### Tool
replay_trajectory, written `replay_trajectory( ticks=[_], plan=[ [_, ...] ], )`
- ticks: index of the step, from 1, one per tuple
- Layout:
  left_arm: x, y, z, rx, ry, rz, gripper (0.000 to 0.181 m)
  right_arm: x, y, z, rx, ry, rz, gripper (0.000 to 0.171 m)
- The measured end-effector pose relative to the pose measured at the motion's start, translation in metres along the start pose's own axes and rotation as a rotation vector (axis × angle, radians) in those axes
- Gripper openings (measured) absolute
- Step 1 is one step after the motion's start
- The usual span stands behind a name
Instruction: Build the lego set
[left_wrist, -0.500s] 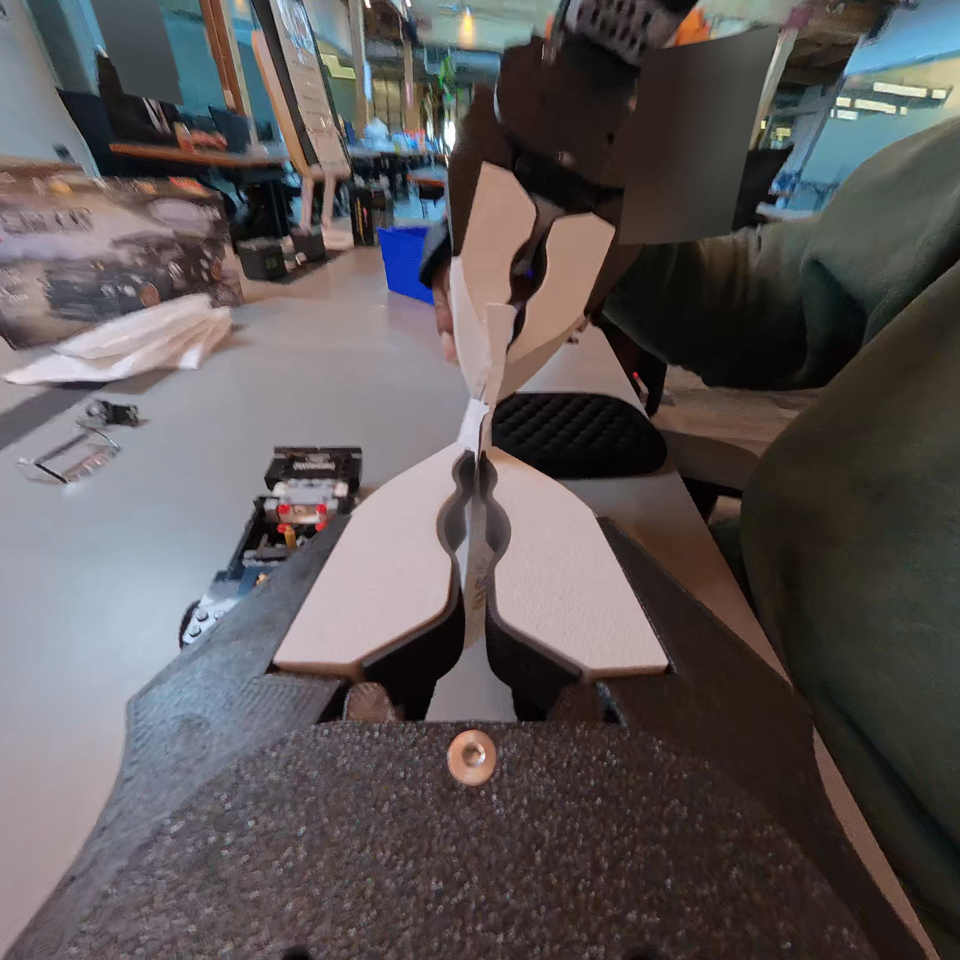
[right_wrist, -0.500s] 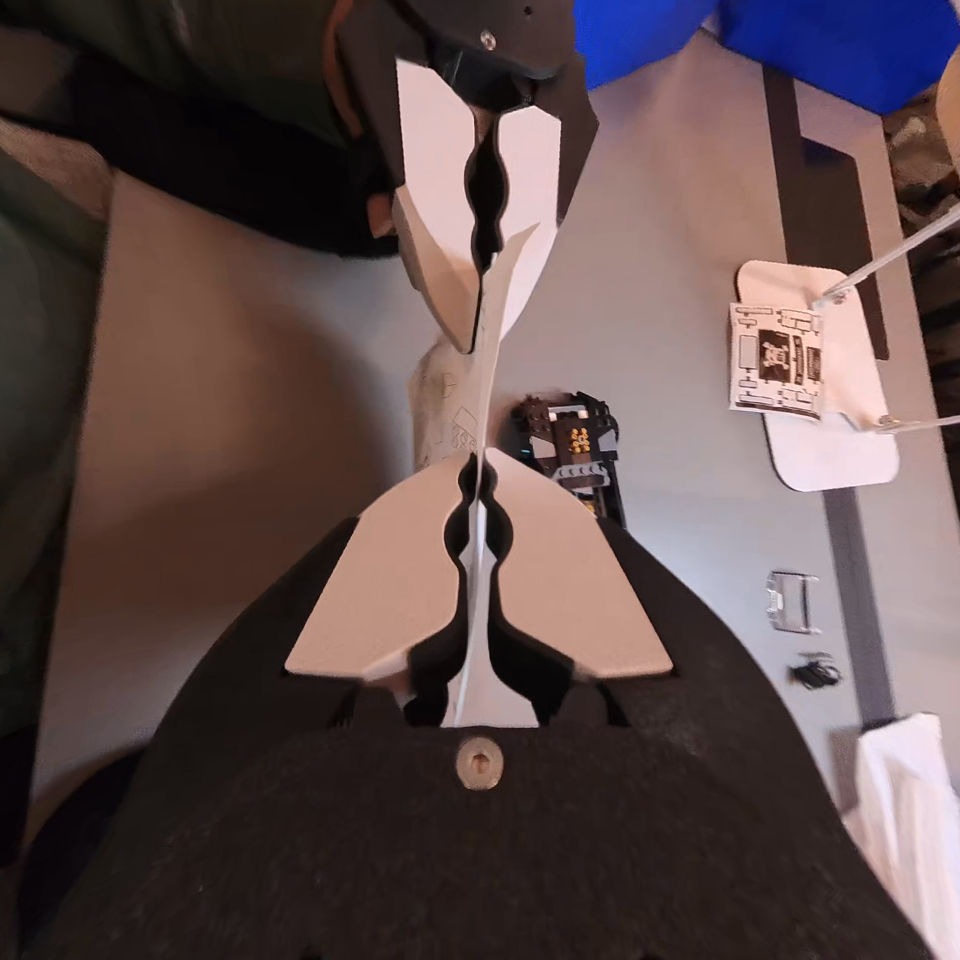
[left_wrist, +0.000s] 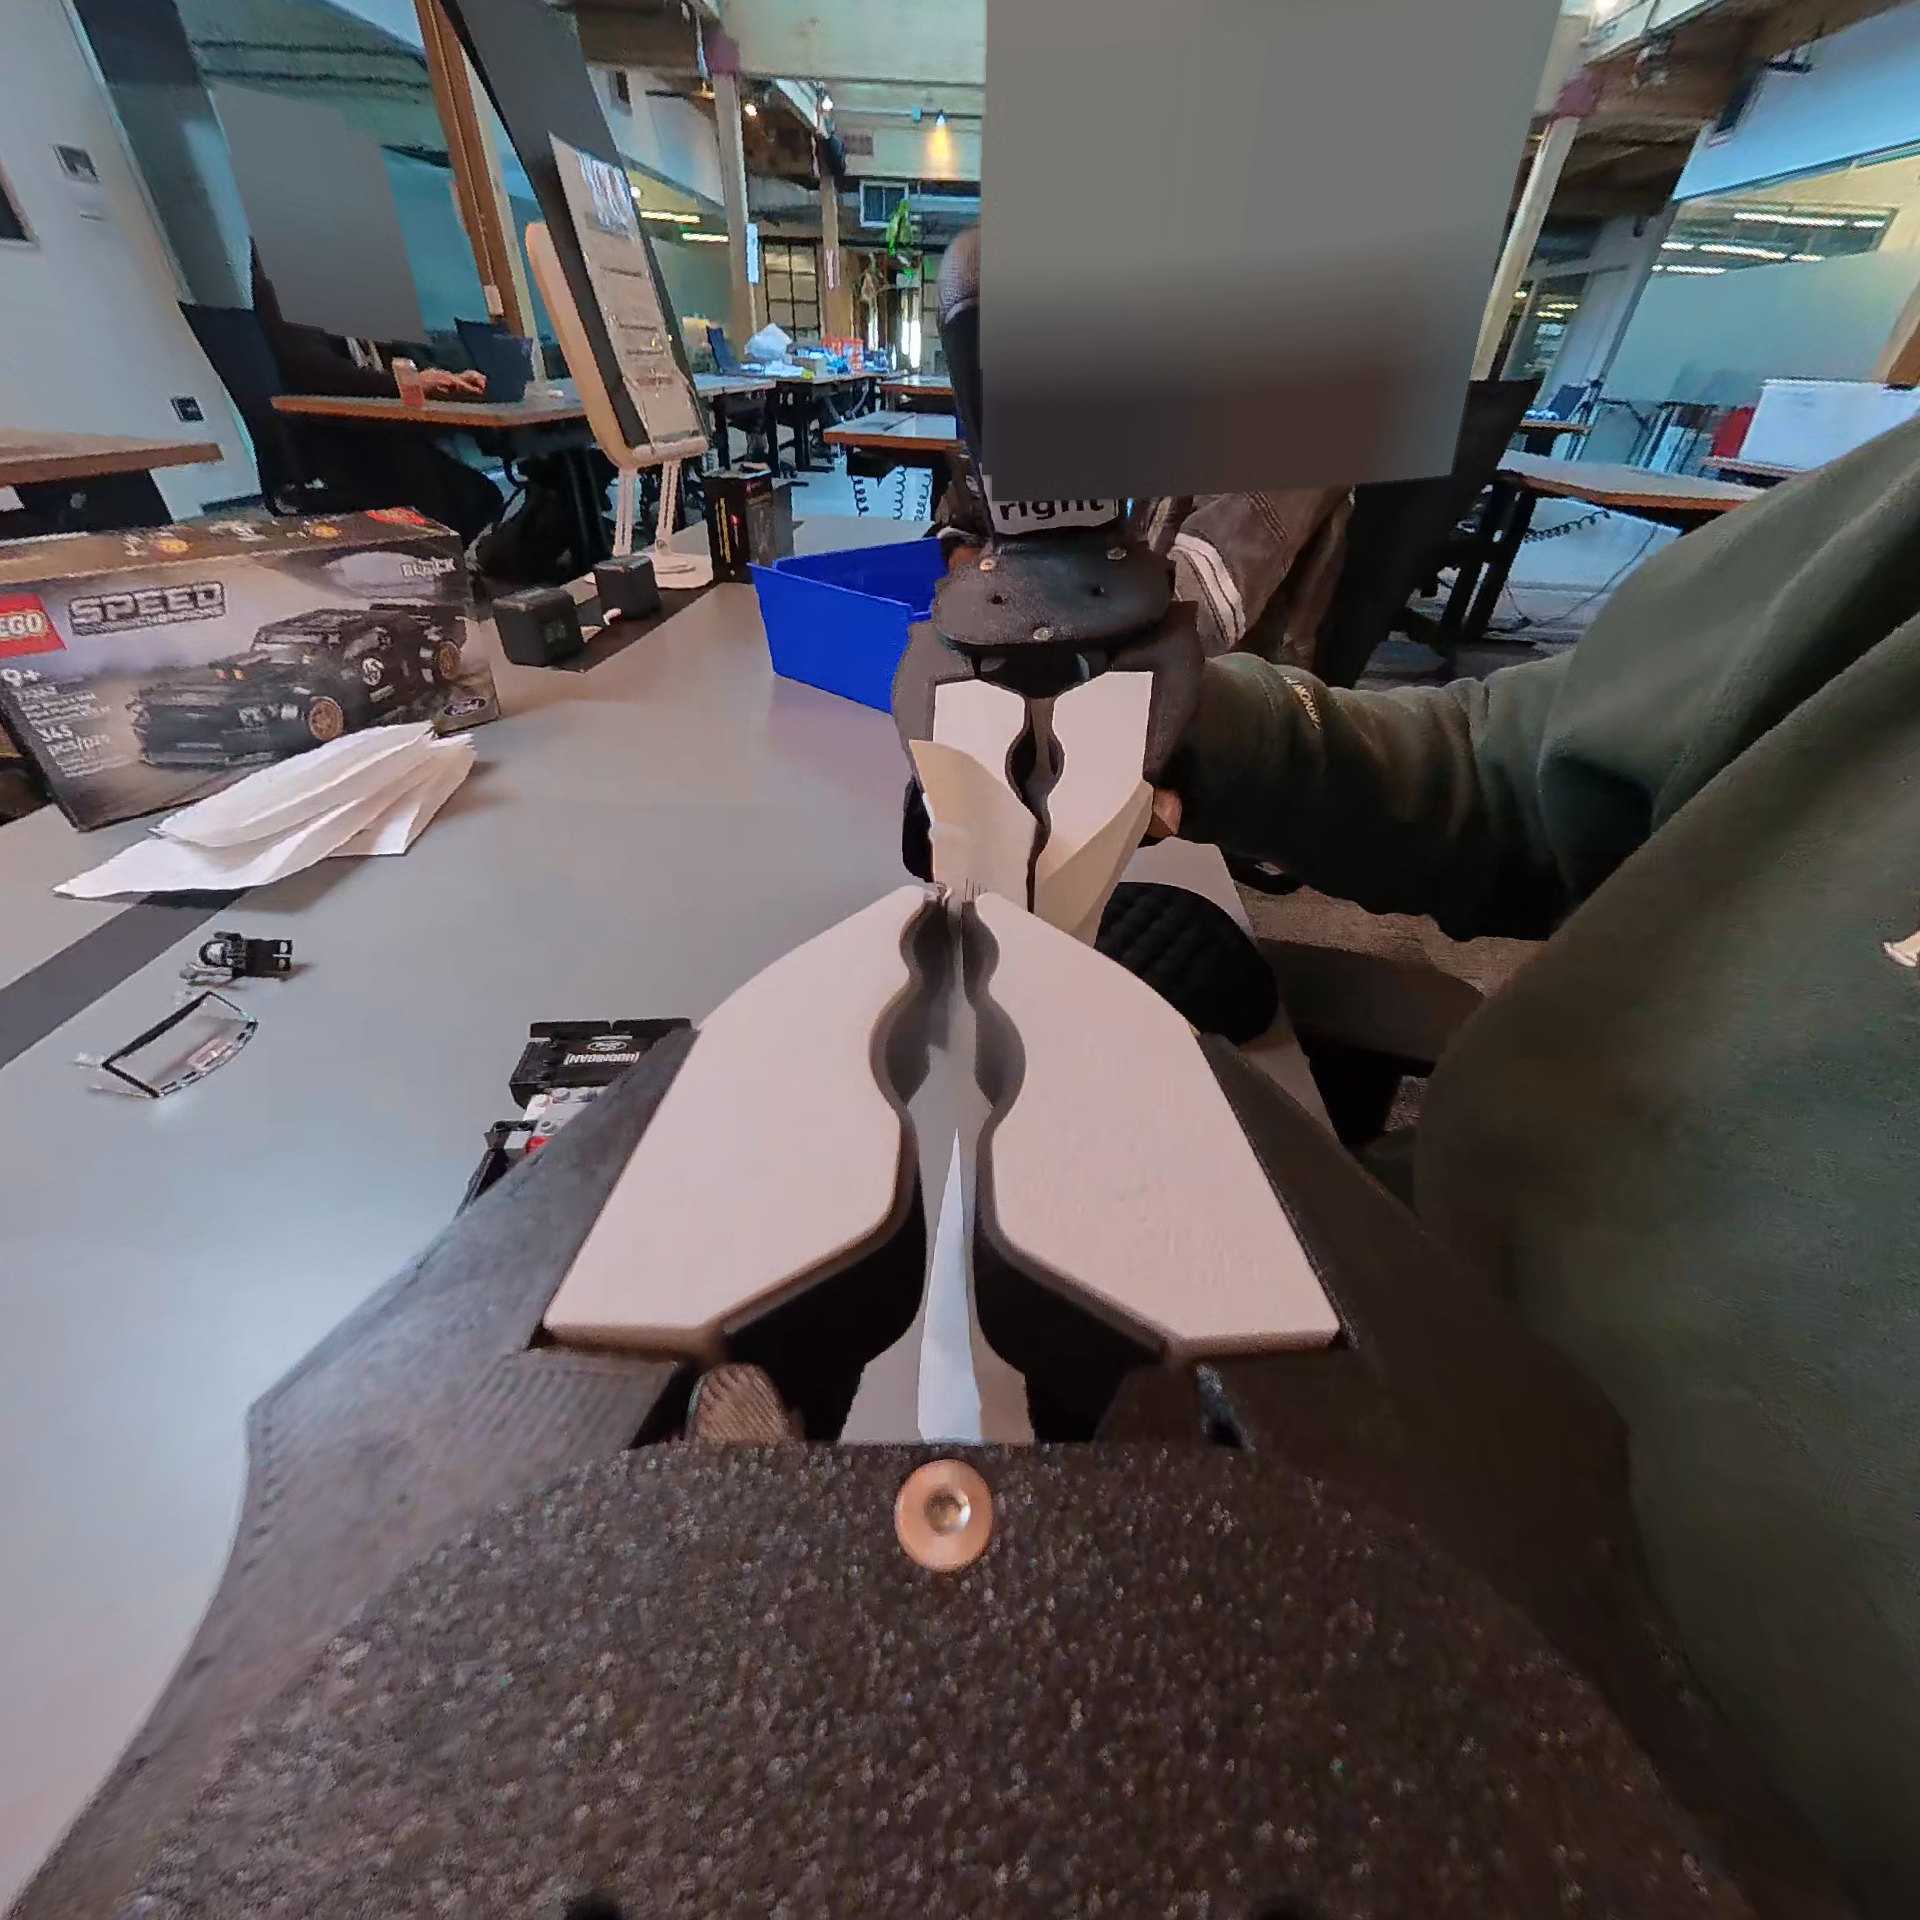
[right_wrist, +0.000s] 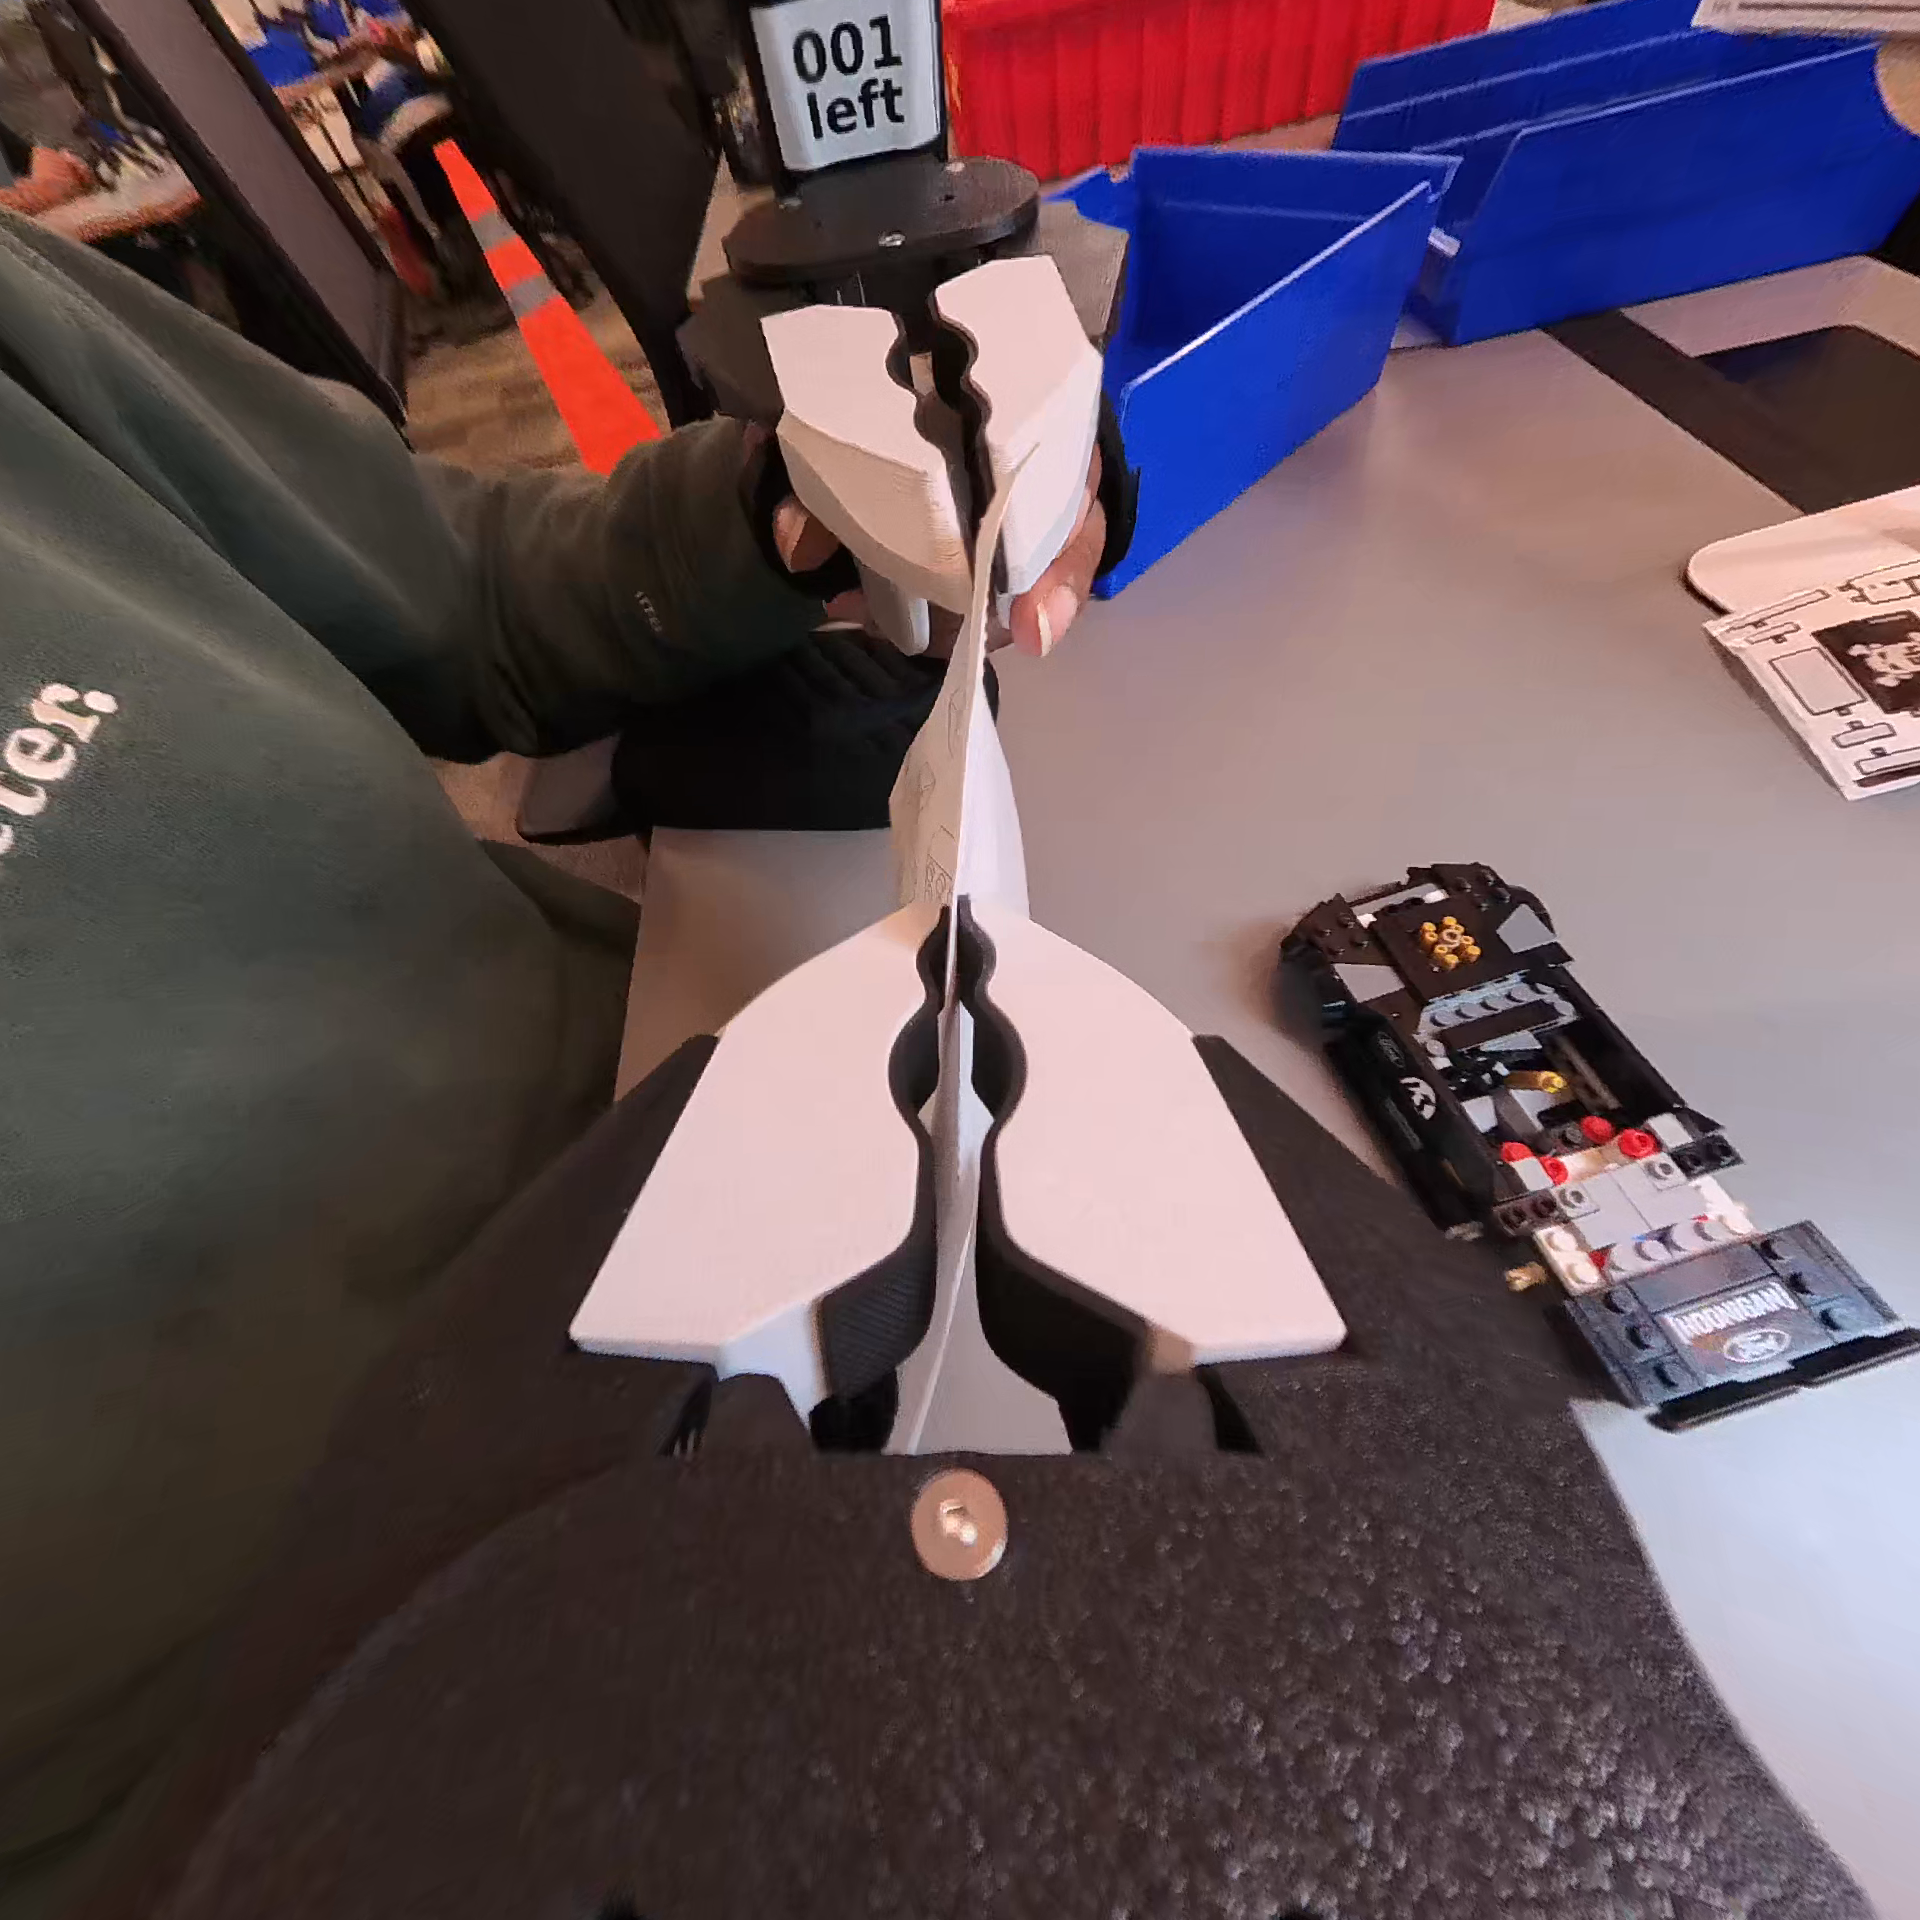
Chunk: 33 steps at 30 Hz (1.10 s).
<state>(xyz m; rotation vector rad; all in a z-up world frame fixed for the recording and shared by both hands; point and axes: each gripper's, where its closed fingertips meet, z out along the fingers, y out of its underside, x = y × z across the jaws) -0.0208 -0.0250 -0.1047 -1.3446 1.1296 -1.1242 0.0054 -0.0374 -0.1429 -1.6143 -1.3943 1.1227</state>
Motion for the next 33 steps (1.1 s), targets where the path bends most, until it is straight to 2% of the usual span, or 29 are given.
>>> replay_trajectory(
  ticks=[6, 10, 14, 19, 23, 27, 33],
  plan=[
    [0.001, 0.001, 0.004, -0.040, 0.015, -0.034, 0.000, -0.005, 0.003, 0.000, 0.055, -0.027, 0.025, 0.000],
    [0.003, 0.008, 0.006, -0.109, 0.028, -0.050, 0.000, -0.006, 0.009, 0.001, 0.030, -0.024, -0.020, 0.001],
    [0.004, 0.010, 0.006, -0.177, 0.059, -0.071, 0.000, -0.007, -0.008, -0.006, 0.000, -0.017, -0.113, 0.019],
    [0.015, 0.005, 0.011, -0.293, 0.132, -0.033, 0.001, -0.009, -0.040, -0.006, -0.096, -0.040, -0.213, 0.018],
    [0.026, -0.001, 0.008, -0.410, 0.189, -0.011, 0.001, -0.018, -0.057, -0.003, -0.157, -0.105, -0.257, 0.007],
    [0.032, -0.006, 0.001, -0.498, 0.195, 0.033, 0.001, -0.027, -0.061, 0.004, -0.244, -0.107, -0.350, 0.005],
    [0.036, -0.001, -0.003, -0.548, 0.190, 0.025, 0.000, -0.031, -0.054, 0.011, -0.352, -0.079, -0.448, 0.007]
  ],
)
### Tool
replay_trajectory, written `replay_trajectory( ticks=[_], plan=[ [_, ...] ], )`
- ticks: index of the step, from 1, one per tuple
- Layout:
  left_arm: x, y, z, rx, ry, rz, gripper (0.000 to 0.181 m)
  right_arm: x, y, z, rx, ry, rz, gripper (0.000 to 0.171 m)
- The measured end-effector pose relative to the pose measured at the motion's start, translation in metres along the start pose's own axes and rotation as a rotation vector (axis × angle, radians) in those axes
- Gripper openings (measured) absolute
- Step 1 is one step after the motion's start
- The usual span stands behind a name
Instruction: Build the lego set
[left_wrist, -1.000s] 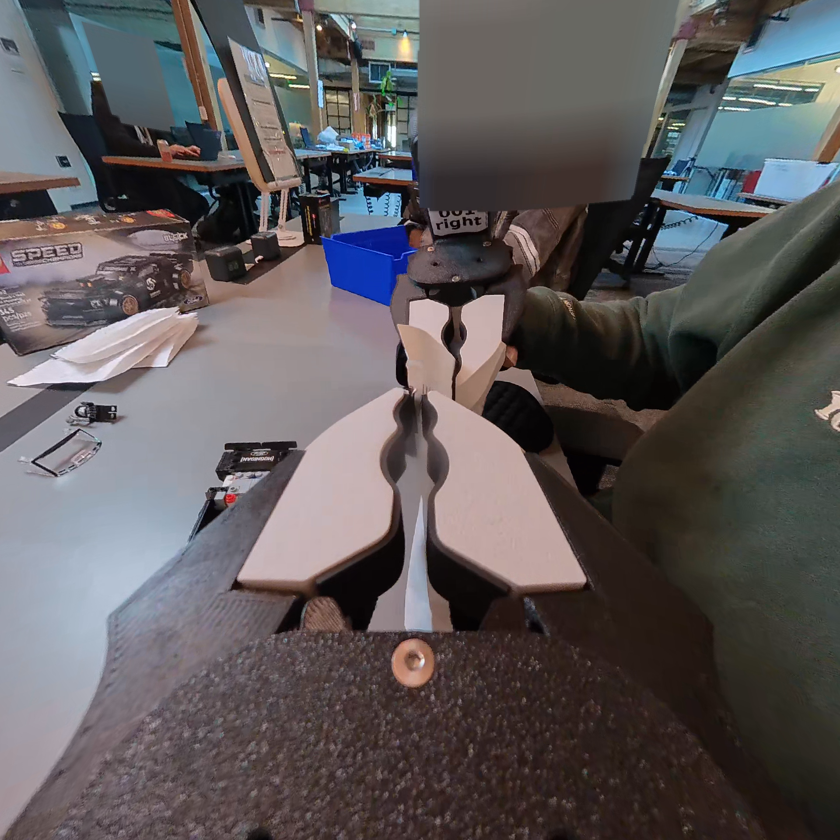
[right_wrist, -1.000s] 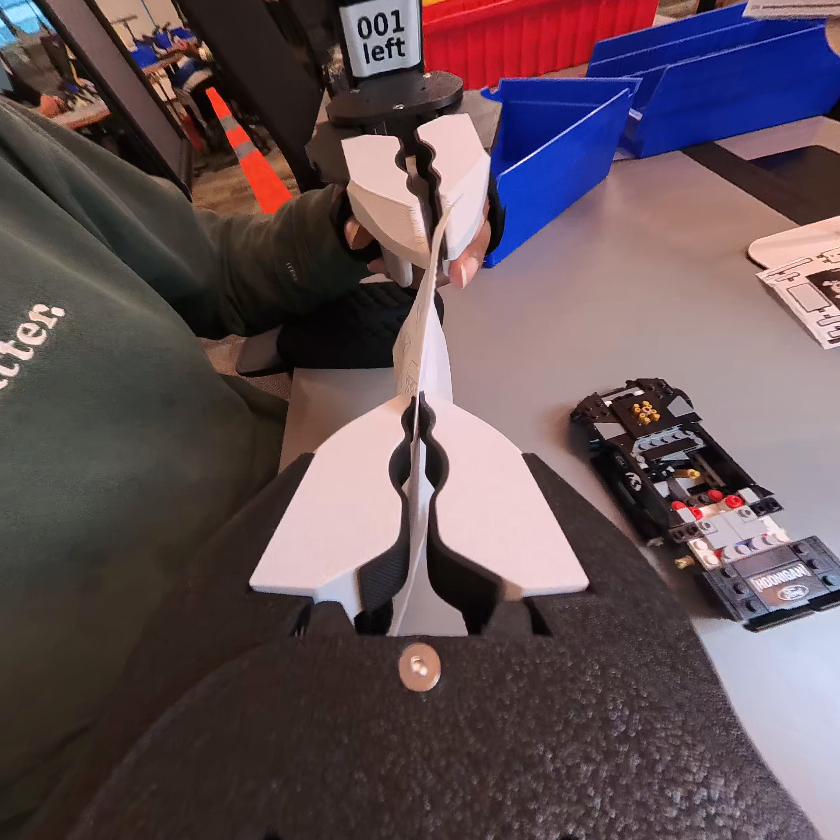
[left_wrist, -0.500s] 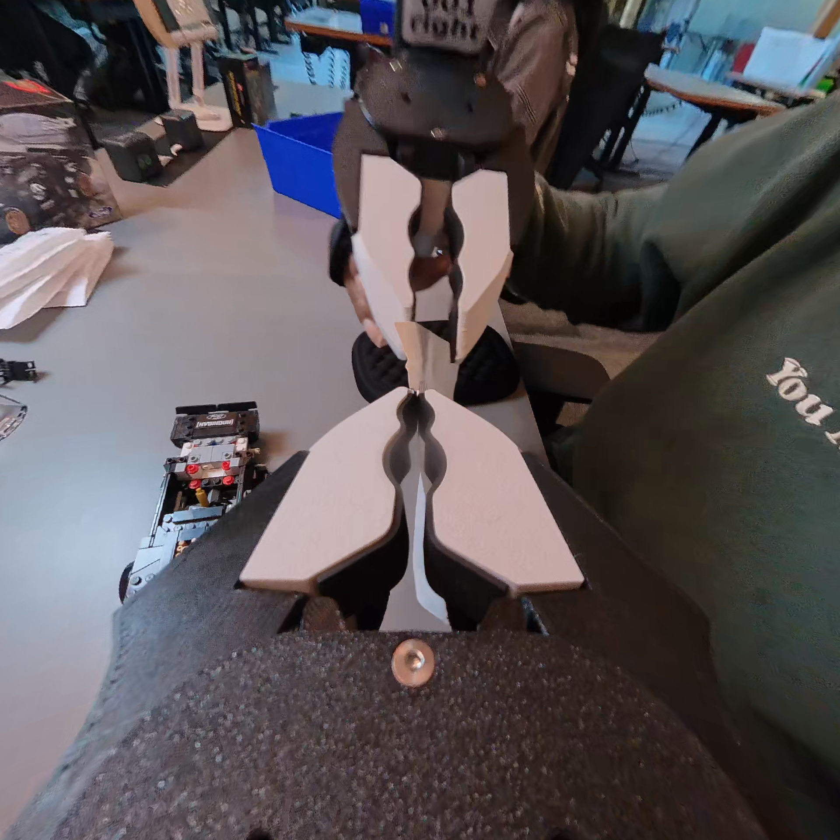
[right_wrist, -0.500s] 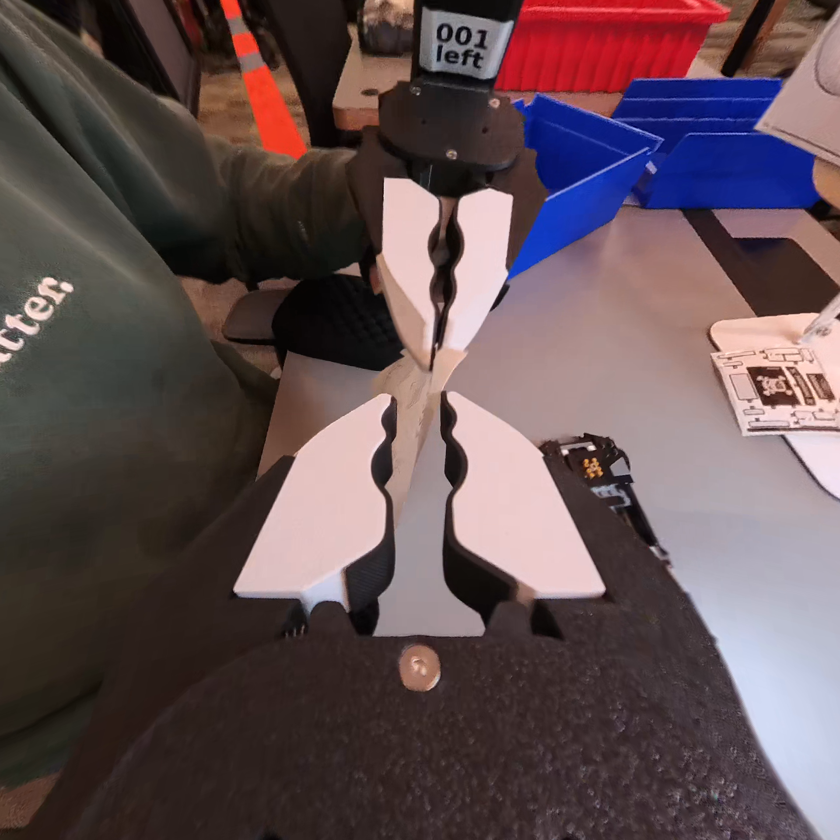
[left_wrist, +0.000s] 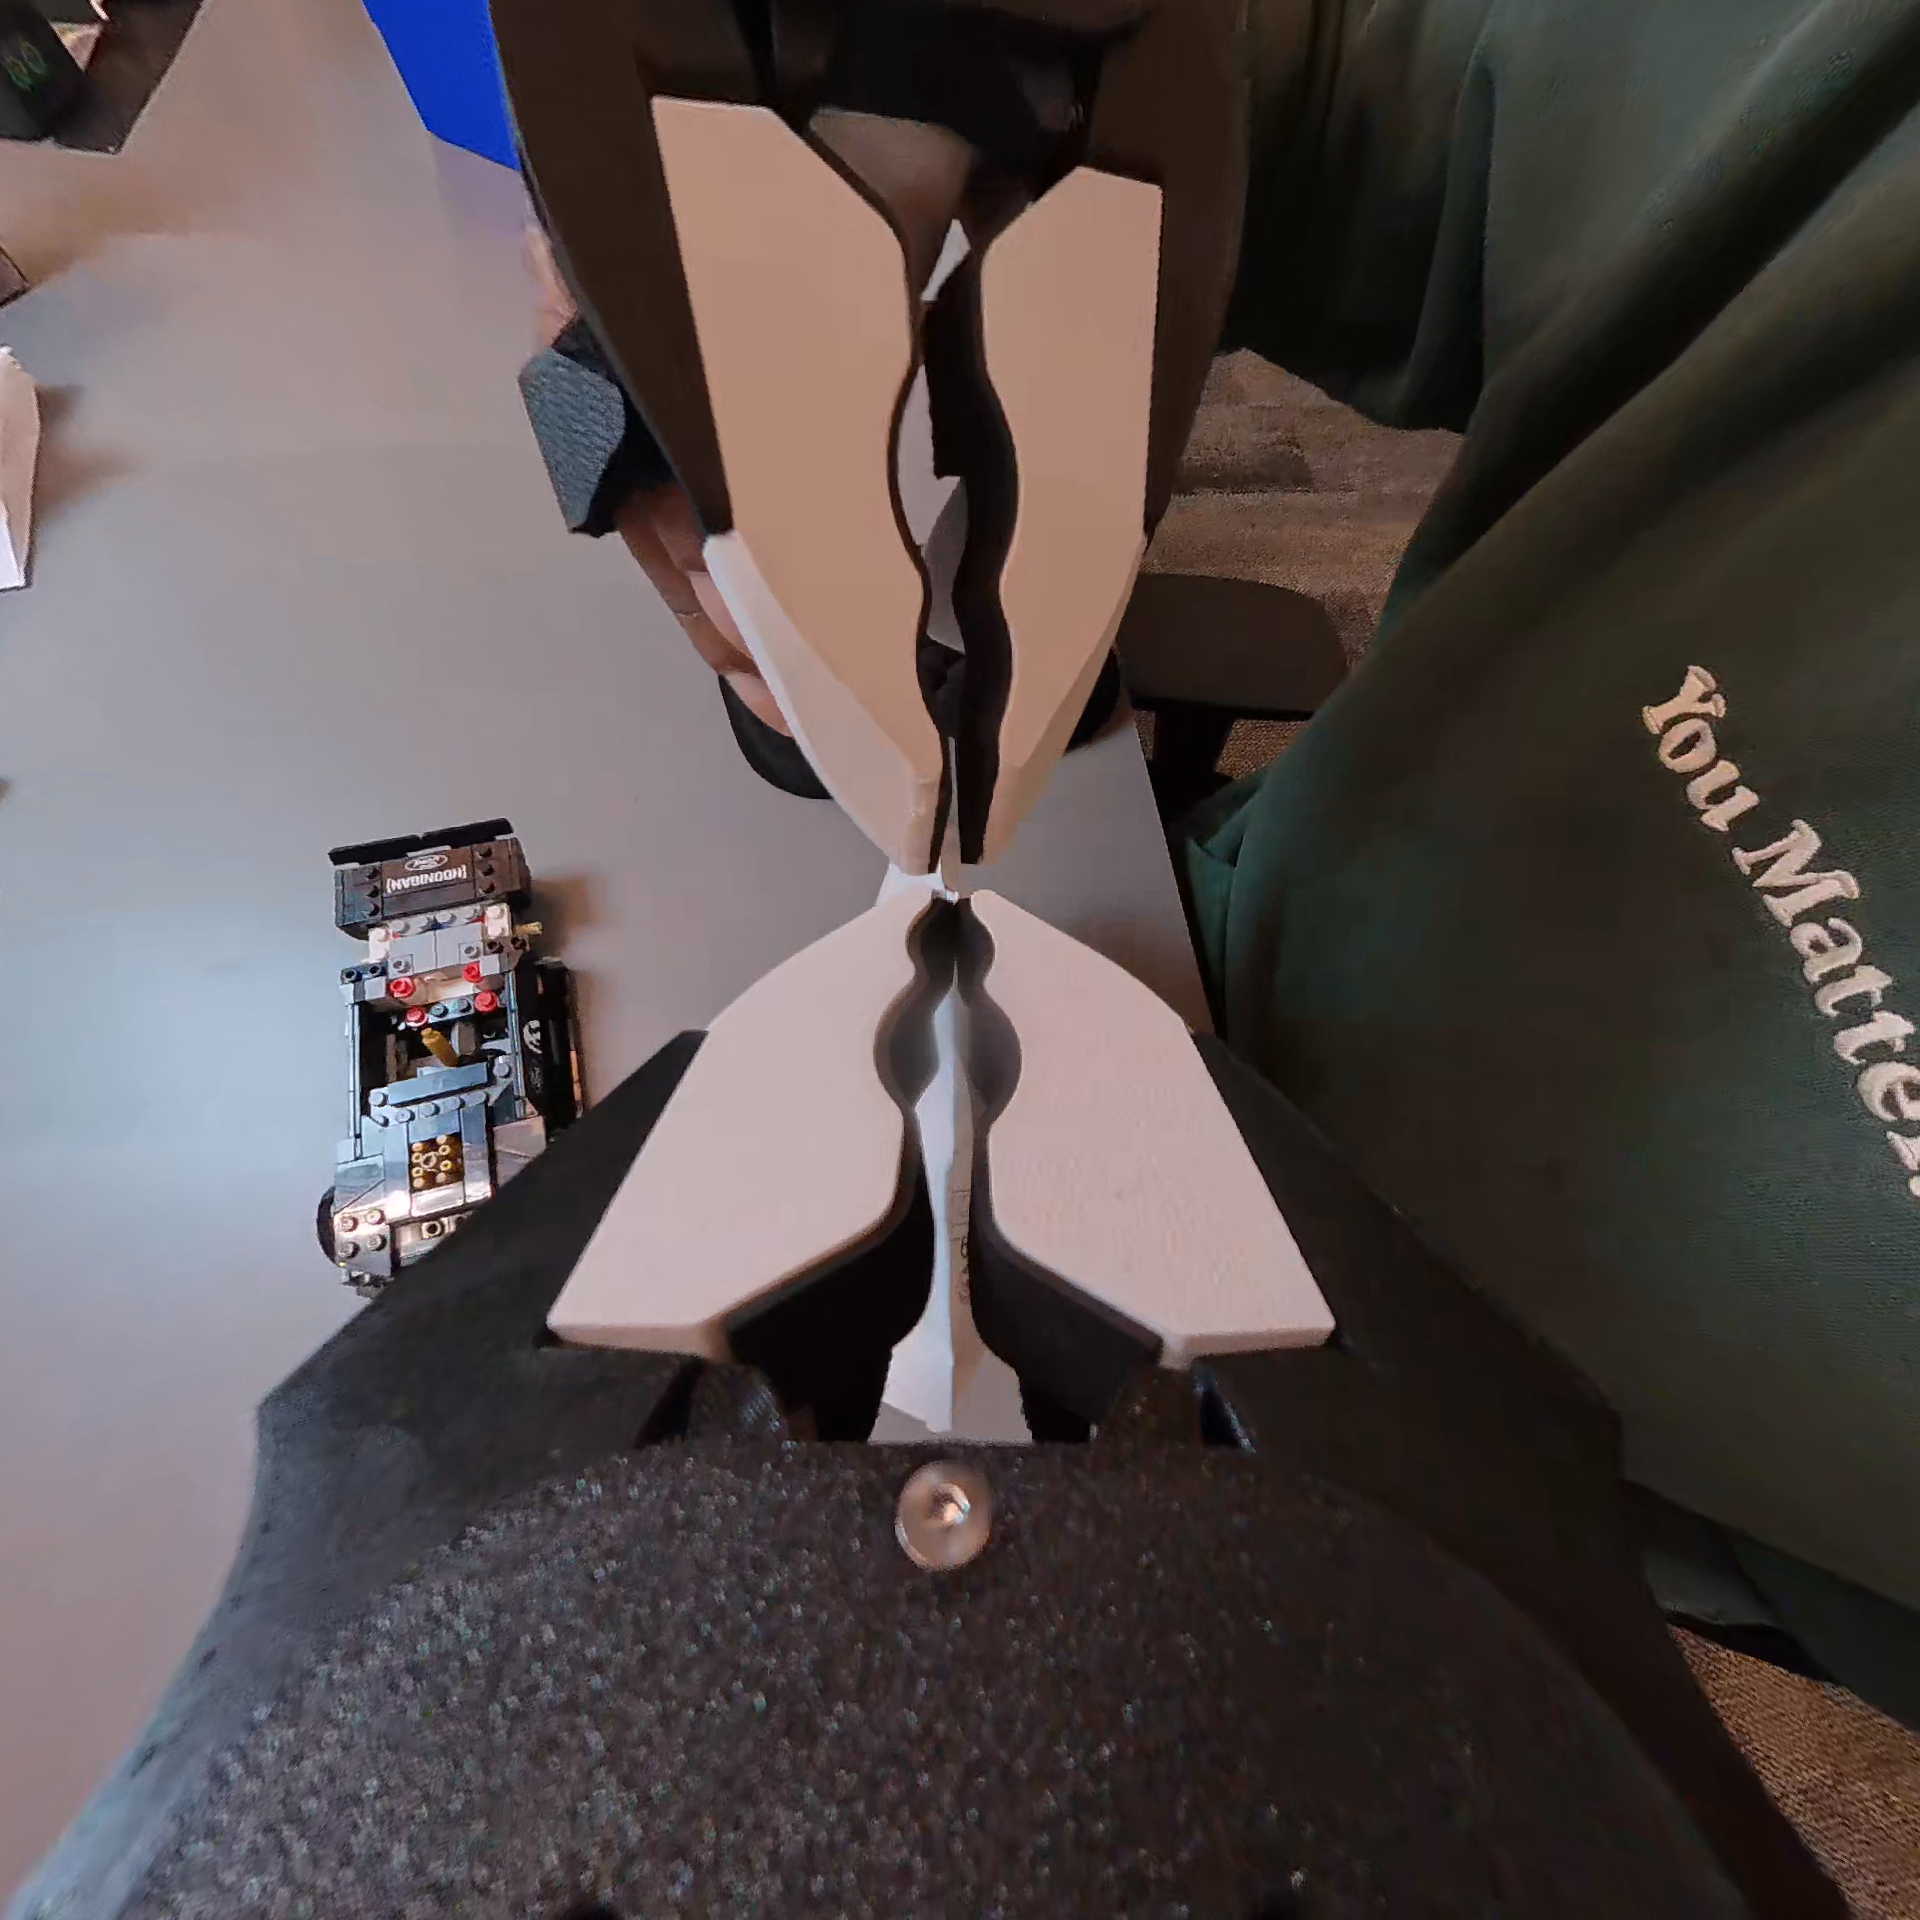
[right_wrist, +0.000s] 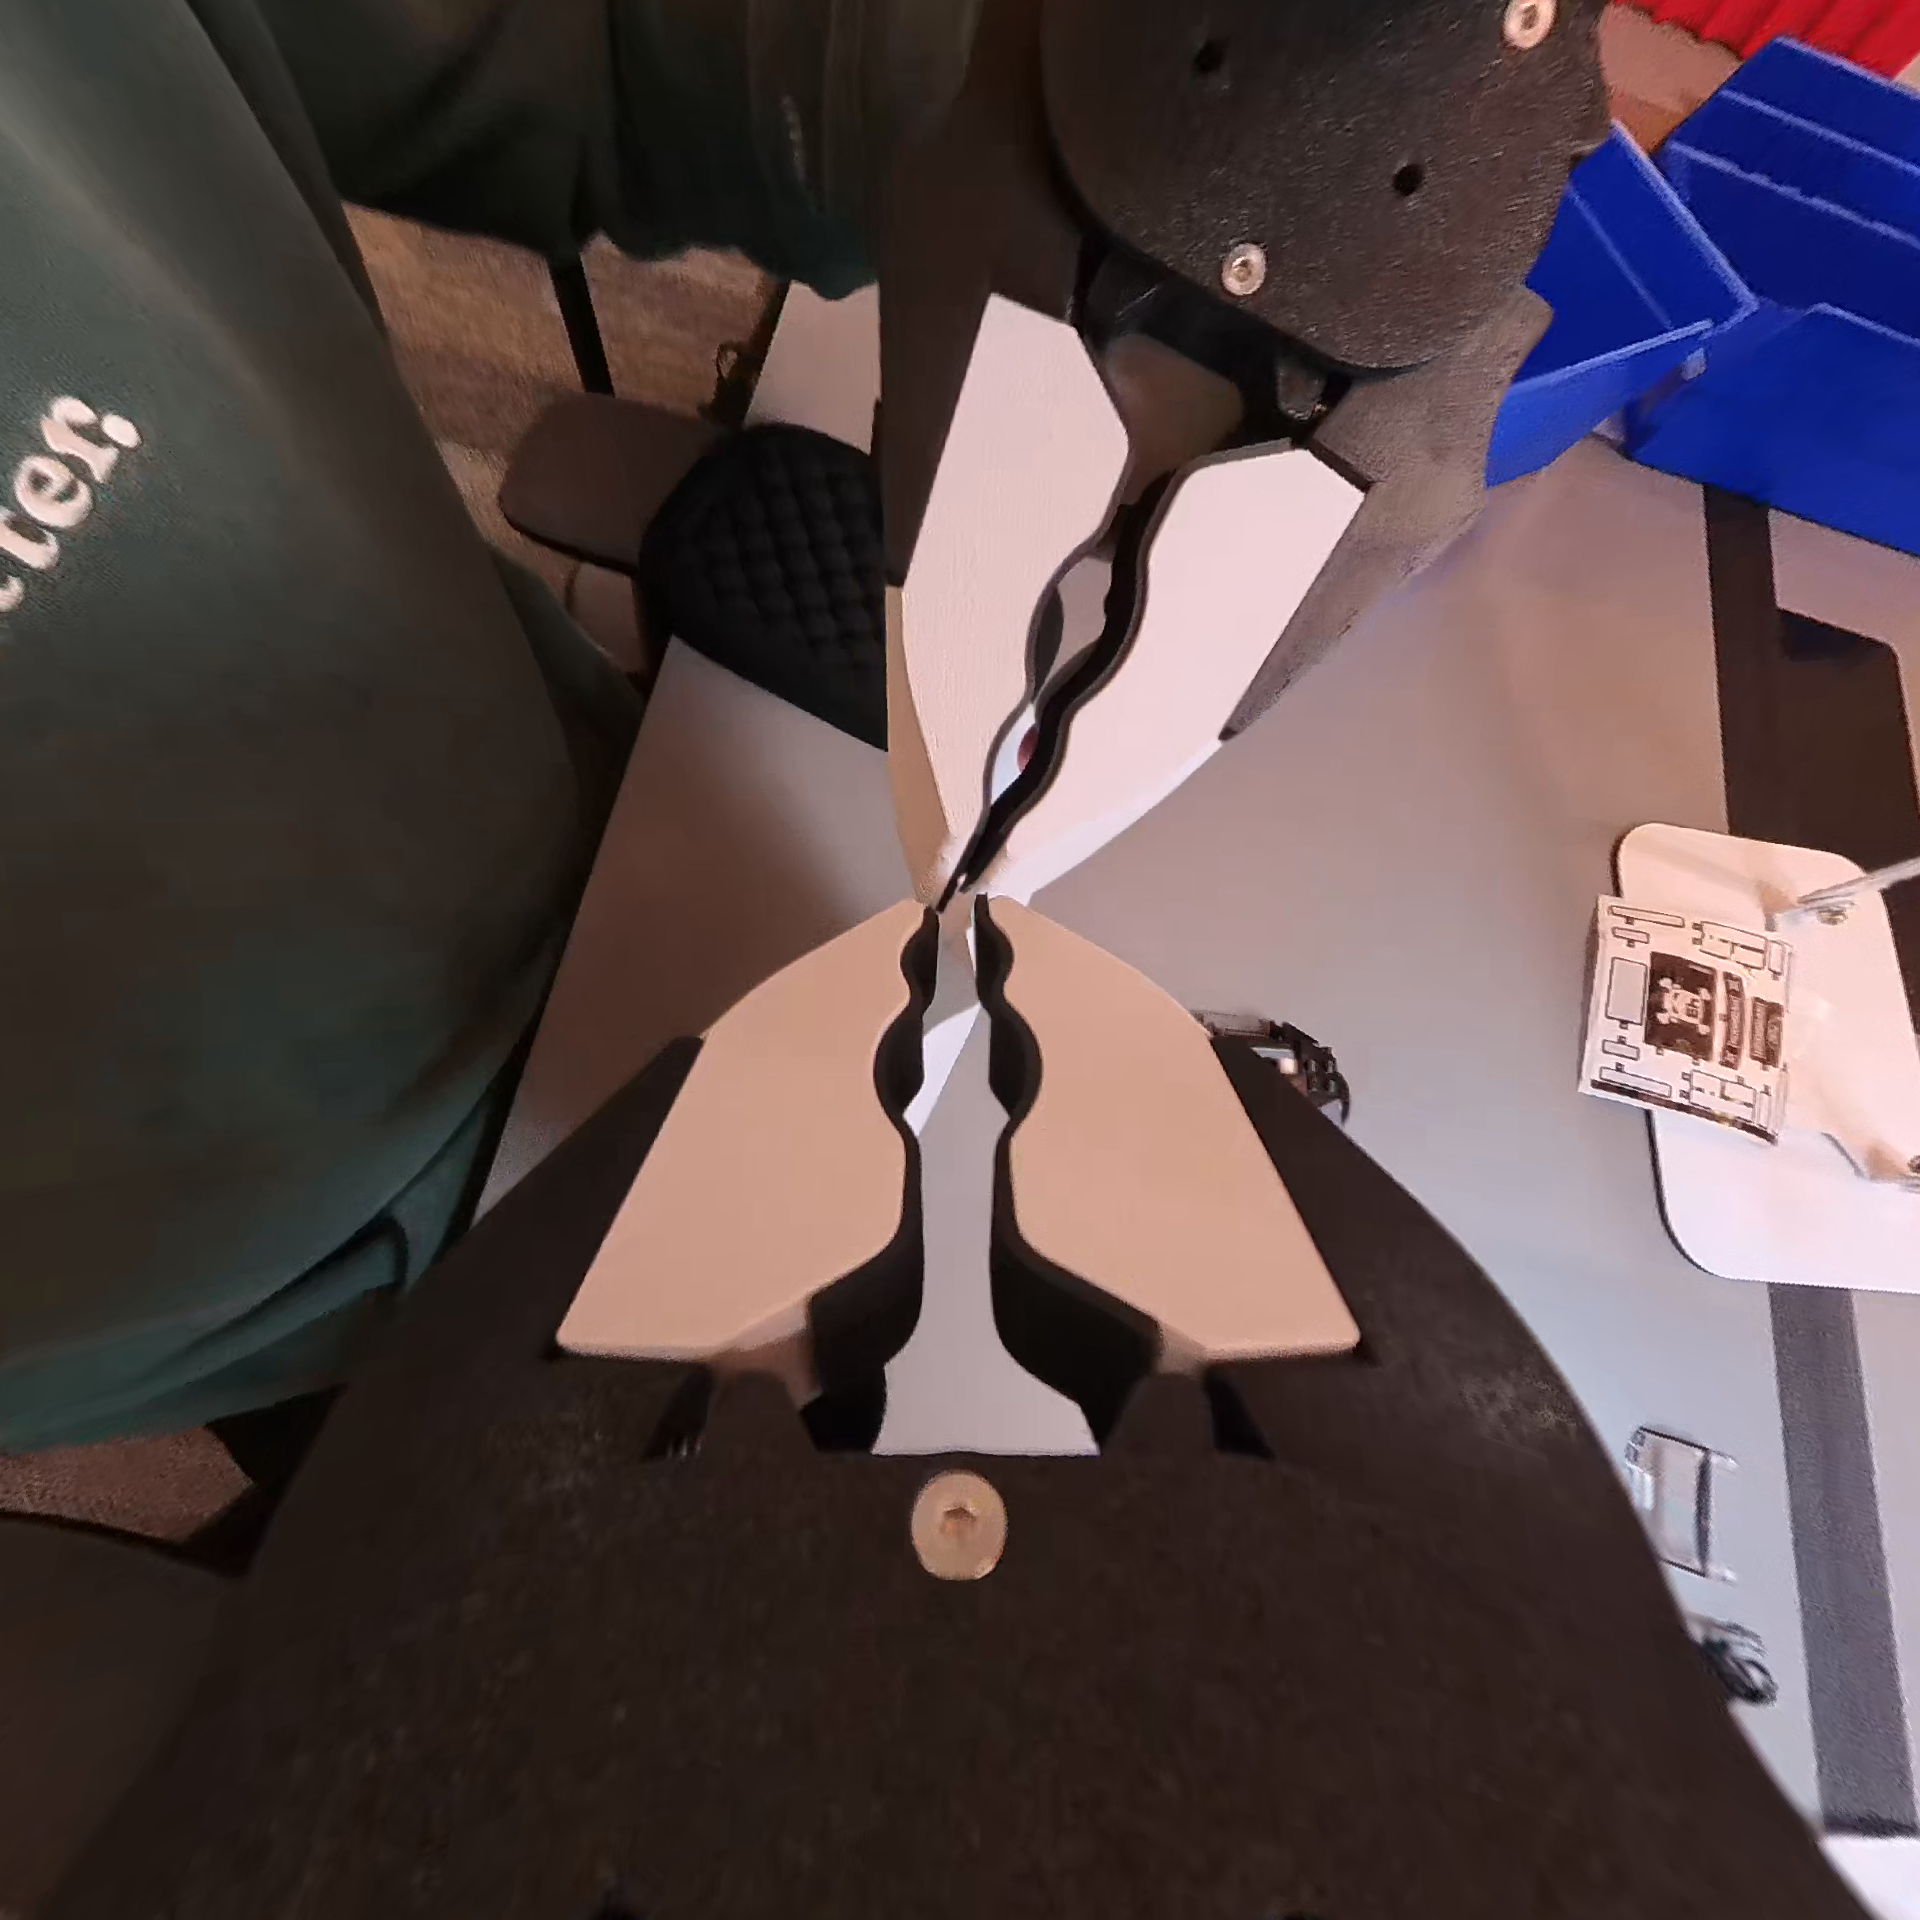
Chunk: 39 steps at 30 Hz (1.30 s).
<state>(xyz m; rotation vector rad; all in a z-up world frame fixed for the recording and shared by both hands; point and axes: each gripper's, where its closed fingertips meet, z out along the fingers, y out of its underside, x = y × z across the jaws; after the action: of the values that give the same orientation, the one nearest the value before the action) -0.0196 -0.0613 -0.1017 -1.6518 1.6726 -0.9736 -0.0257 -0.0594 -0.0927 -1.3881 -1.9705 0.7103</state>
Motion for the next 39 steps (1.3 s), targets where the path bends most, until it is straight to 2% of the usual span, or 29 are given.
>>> replay_trajectory(
  ticks=[6, 9, 18, 25, 27, 32, 39],
  plan=[
    [-0.001, 0.000, -0.001, 0.001, -0.014, -0.001, 0.001, 0.001, 0.003, 0.002, -0.088, 0.004, -0.016, 0.009],
    [-0.003, -0.001, -0.002, -0.002, -0.023, -0.004, 0.001, 0.001, 0.000, 0.001, -0.111, 0.021, -0.045, 0.001],
    [-0.003, -0.013, -0.023, 0.207, 0.170, -0.227, 0.001, 0.013, -0.019, -0.004, -0.071, 0.396, -0.416, 0.000],
    [-0.005, 0.003, -0.007, 0.224, 0.245, -0.308, 0.001, -0.003, 0.001, 0.009, -0.133, 0.464, -0.688, 0.000],
    [-0.018, 0.010, -0.014, 0.249, 0.204, -0.333, 0.001, -0.011, 0.013, 0.014, -0.165, 0.444, -0.734, 0.000],
    [-0.016, 0.025, -0.011, 0.217, 0.213, -0.352, 0.001, -0.016, 0.023, 0.011, -0.147, 0.440, -0.694, 0.000],
    [-0.034, 0.037, -0.022, 0.265, 0.175, -0.400, 0.001, -0.014, 0.029, -0.006, -0.109, 0.435, -0.580, 0.000]
  ],
)
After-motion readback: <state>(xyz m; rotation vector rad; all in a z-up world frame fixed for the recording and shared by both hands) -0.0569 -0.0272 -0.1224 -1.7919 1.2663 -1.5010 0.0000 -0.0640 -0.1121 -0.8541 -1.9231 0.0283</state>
